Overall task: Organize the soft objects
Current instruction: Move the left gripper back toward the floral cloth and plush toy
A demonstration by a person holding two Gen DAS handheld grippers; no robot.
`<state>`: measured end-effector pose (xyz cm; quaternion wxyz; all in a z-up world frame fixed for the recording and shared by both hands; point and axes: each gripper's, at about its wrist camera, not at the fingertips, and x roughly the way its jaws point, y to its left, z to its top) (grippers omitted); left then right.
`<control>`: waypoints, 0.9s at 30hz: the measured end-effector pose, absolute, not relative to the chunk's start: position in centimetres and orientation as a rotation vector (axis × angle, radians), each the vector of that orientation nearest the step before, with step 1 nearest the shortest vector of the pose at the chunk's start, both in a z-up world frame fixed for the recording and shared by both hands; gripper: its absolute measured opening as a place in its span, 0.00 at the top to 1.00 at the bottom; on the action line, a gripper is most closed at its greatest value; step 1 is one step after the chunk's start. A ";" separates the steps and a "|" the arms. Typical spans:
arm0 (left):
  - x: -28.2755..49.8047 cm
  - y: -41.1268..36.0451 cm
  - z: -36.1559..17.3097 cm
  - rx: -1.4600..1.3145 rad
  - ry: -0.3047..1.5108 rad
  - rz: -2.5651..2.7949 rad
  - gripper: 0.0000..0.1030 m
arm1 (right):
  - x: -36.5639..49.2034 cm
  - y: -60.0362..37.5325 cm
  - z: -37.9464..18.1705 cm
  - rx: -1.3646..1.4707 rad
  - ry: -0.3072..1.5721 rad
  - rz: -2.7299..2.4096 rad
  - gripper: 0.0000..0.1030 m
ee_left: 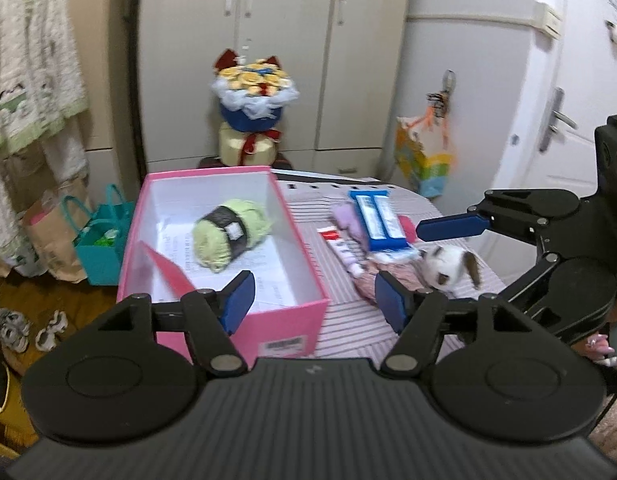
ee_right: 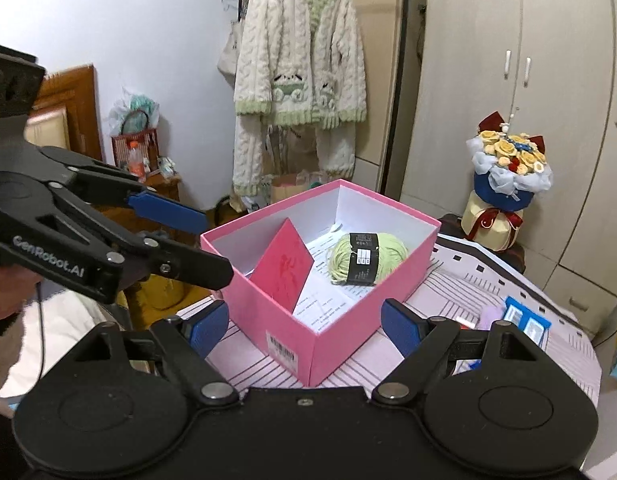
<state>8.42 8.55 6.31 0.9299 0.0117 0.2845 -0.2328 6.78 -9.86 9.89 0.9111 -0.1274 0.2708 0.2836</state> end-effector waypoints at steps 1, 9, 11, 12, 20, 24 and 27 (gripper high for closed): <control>8.3 8.0 6.3 0.032 0.586 -0.488 0.36 | 6.4 -10.6 9.8 -0.247 0.552 0.579 0.16; 8.2 4.0 4.6 0.078 0.619 -0.603 0.33 | 3.5 -15.9 7.8 -0.173 0.506 0.477 0.16; 8.5 3.0 3.9 0.079 0.625 -0.627 0.32 | 3.0 -17.3 6.7 -0.161 0.506 0.442 0.16; 8.7 2.4 3.4 0.081 0.626 -0.634 0.30 | 2.8 -18.0 6.1 -0.158 0.508 0.431 0.16; 11.5 -2.0 0.1 0.079 0.660 -0.701 0.29 | 3.3 -22.6 2.5 -0.058 0.517 0.356 0.16; 13.3 -3.9 -1.7 0.069 0.678 -0.703 0.29 | 4.5 -23.2 0.8 -0.050 0.535 0.363 0.16; 14.7 -5.1 -2.9 0.073 0.671 -0.671 0.29 | 5.7 -24.0 0.2 -0.054 0.553 0.340 0.16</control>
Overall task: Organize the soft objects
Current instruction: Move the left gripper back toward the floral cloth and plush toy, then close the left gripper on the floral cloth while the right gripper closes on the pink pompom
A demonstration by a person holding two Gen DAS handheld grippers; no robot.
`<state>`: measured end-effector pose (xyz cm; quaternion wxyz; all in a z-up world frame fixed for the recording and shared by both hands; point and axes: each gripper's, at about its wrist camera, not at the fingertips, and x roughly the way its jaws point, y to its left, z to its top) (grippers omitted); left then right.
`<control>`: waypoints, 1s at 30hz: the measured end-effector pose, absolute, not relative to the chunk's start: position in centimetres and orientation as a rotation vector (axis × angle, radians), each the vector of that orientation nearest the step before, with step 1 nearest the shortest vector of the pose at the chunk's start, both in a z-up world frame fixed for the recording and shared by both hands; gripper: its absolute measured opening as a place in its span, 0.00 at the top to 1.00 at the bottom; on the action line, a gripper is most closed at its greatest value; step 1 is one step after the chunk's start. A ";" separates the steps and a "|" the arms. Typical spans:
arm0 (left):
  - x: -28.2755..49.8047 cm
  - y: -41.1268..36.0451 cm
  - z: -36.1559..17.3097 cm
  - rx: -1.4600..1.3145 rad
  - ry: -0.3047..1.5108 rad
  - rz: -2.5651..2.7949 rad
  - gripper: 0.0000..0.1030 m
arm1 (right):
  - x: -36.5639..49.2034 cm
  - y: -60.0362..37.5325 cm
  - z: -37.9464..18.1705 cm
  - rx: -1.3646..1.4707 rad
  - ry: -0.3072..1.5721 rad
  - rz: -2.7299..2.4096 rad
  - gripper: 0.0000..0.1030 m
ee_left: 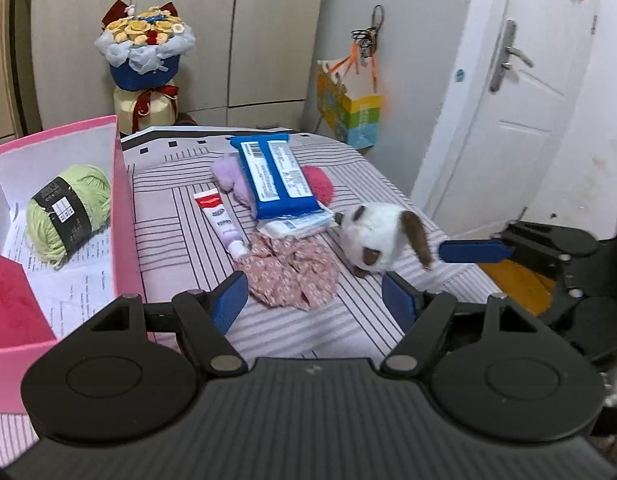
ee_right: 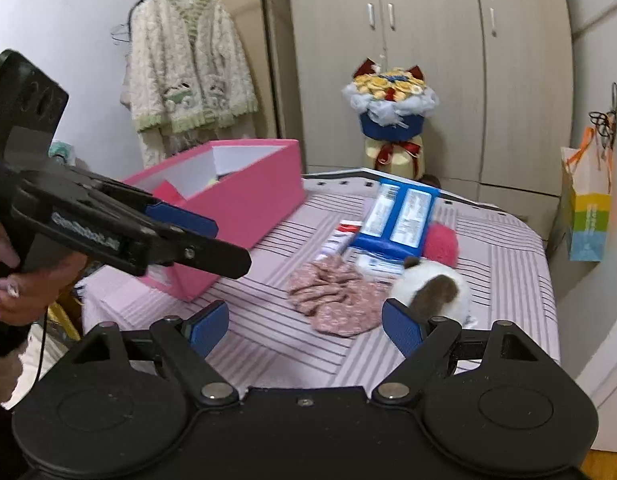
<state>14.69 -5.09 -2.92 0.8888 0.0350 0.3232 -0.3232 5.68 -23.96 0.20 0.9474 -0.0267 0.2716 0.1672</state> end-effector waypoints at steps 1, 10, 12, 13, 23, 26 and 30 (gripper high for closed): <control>15.1 -5.5 -3.3 0.078 0.669 -0.662 0.29 | 5.9 -24.4 0.3 -0.051 0.554 0.335 0.16; 18.3 -8.4 -6.4 0.105 0.638 -0.613 0.29 | 12.2 -31.4 2.2 0.098 0.576 0.333 0.18; 18.9 -9.3 -7.0 0.117 0.616 -0.620 0.29 | 14.8 -32.6 1.6 0.117 0.605 0.330 0.24; 19.2 -9.8 -7.5 0.125 0.596 -0.629 0.27 | 16.0 -33.1 1.3 0.127 0.614 0.337 0.29; 21.3 -11.6 -10.6 0.155 0.612 -0.609 0.26 | 25.1 -35.3 -3.3 0.106 0.709 0.381 0.44; 20.8 -12.2 -11.4 0.227 0.595 -0.610 0.26 | 26.5 -34.6 -4.1 0.064 0.723 0.385 0.44; 21.2 -12.4 -11.8 0.212 0.629 -0.598 0.26 | 28.0 -34.4 -4.8 0.052 0.739 0.397 0.44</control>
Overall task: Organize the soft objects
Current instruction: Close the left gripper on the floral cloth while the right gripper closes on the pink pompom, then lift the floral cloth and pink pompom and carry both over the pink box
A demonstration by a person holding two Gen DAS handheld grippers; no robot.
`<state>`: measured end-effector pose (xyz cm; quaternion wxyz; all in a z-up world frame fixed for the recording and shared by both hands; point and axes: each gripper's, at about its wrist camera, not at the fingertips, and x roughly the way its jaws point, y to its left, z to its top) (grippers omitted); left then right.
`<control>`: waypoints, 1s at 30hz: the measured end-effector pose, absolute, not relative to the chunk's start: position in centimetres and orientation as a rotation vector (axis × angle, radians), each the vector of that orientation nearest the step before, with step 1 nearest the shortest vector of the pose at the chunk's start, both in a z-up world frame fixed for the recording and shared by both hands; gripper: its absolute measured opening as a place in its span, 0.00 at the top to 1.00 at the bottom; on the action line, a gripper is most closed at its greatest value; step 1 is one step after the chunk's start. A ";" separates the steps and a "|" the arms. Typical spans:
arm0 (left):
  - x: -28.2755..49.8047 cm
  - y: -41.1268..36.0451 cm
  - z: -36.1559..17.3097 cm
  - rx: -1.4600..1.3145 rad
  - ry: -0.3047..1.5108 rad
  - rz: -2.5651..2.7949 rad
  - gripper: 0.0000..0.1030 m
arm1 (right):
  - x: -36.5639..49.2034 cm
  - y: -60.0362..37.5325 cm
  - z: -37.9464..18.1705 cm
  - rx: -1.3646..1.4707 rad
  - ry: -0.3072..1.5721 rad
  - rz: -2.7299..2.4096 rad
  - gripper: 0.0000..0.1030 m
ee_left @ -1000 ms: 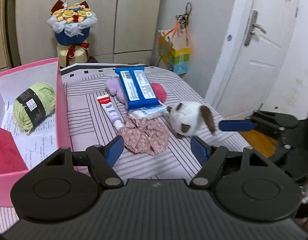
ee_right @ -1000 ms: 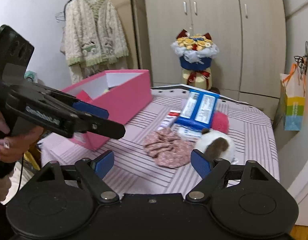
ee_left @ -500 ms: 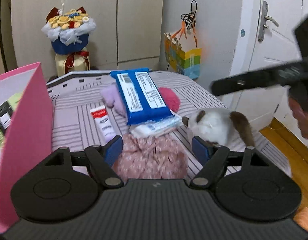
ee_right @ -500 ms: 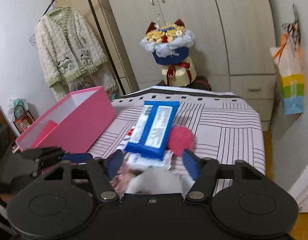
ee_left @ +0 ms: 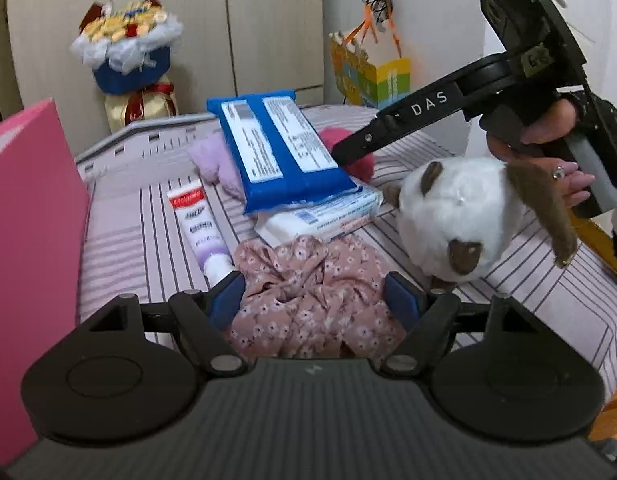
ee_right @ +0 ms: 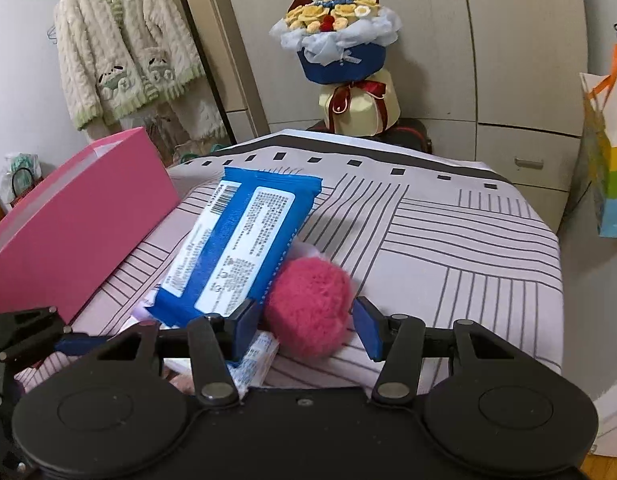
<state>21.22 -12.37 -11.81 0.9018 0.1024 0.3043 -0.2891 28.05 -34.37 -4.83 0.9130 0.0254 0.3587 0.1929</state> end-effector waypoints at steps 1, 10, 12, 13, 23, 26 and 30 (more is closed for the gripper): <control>21.3 -12.4 -11.9 0.208 0.626 -0.592 0.26 | 28.4 -34.6 -5.0 0.055 0.741 0.402 0.44; 20.9 -13.2 -12.3 0.205 0.643 -0.546 0.31 | 29.1 -34.8 -6.4 0.087 0.758 0.427 0.63; 20.9 -13.2 -12.2 0.208 0.642 -0.523 0.42 | 28.5 -34.7 -5.9 0.078 0.740 0.413 0.65; 20.9 -13.2 -12.1 0.211 0.639 -0.520 0.51 | 28.0 -34.6 -5.6 0.060 0.728 0.401 0.65; 21.2 -11.5 -11.7 0.097 0.650 -0.451 0.82 | 23.6 -34.2 -3.2 0.026 0.672 0.316 0.65; 20.6 -11.0 -11.3 0.078 0.638 -0.435 0.83 | 22.0 -33.9 -2.1 0.026 0.632 0.291 0.65; 19.5 -10.3 -10.4 0.058 0.618 -0.432 0.83 | 19.9 -33.2 -0.4 0.028 0.576 0.288 0.65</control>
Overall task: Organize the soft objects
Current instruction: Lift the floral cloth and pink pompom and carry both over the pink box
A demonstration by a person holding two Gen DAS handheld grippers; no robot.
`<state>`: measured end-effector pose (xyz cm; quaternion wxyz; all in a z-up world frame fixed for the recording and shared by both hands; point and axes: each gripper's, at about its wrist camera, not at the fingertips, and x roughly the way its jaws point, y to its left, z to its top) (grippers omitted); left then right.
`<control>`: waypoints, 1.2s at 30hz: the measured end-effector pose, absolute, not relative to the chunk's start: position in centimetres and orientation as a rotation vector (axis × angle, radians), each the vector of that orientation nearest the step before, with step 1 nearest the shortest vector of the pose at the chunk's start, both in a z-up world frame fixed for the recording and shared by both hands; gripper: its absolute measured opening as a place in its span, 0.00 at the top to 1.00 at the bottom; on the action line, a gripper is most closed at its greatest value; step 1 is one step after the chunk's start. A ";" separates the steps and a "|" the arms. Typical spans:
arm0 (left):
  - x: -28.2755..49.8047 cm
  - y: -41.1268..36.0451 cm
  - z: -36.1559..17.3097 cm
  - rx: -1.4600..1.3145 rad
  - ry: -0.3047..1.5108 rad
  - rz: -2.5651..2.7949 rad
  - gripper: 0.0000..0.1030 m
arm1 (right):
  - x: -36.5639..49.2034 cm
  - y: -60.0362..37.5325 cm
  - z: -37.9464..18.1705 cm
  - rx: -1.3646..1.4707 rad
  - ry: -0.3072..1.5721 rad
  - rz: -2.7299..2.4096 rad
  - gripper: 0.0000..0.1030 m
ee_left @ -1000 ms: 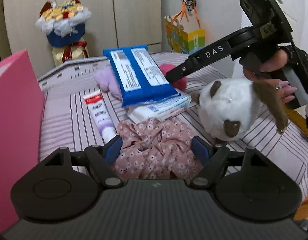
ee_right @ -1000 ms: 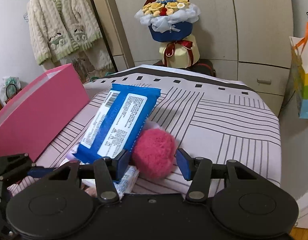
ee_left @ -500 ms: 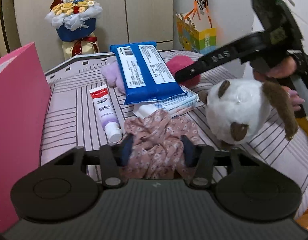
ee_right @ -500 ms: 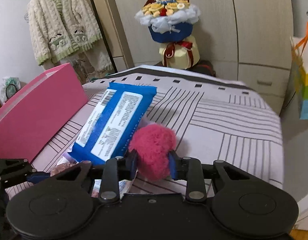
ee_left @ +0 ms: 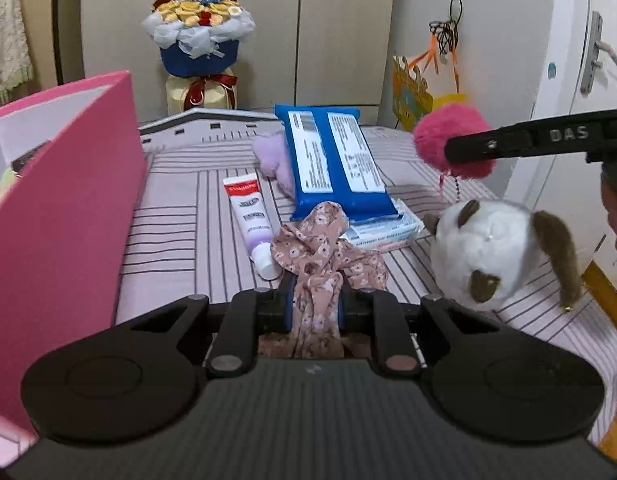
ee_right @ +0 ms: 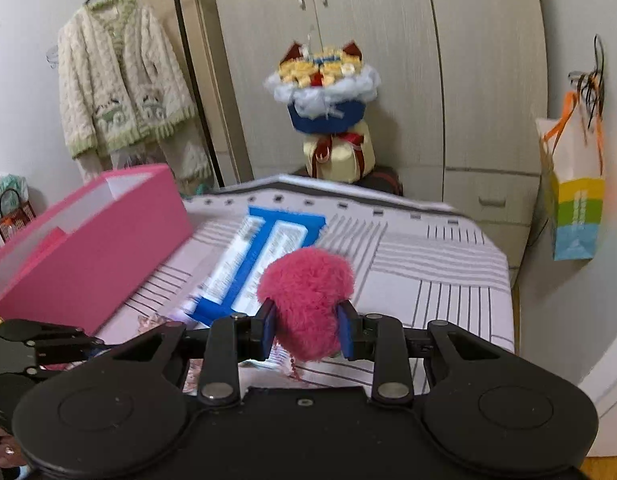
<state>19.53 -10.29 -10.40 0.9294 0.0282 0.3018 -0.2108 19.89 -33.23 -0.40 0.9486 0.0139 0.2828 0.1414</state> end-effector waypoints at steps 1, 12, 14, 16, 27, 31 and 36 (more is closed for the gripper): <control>19.3 -10.1 -10.2 0.054 0.614 -0.431 0.83 | 19.3 -32.9 0.1 0.025 0.559 0.290 0.65; 16.3 -7.7 -7.9 -0.001 0.587 -0.451 0.83 | 14.3 -28.4 3.9 -0.030 0.477 0.369 0.65; 15.9 -7.3 -7.7 -0.004 0.593 -0.461 0.83 | 13.7 -27.4 3.6 -0.040 0.502 0.378 0.65; 15.5 -6.9 -7.6 -0.006 0.601 -0.469 0.83 | 13.0 -26.5 3.0 -0.041 0.530 0.387 0.65; 13.5 -4.1 -7.5 -0.034 0.666 -0.495 0.83 | 10.0 -24.7 0.1 -0.031 0.696 0.433 0.65; 12.6 -2.8 -7.3 -0.047 0.698 -0.517 0.83 | 9.1 -23.9 0.0 -0.044 0.739 0.469 0.65; 11.1 -1.4 -6.8 -0.046 0.736 -0.553 0.83 | 8.2 -22.3 0.5 -0.036 0.769 0.531 0.65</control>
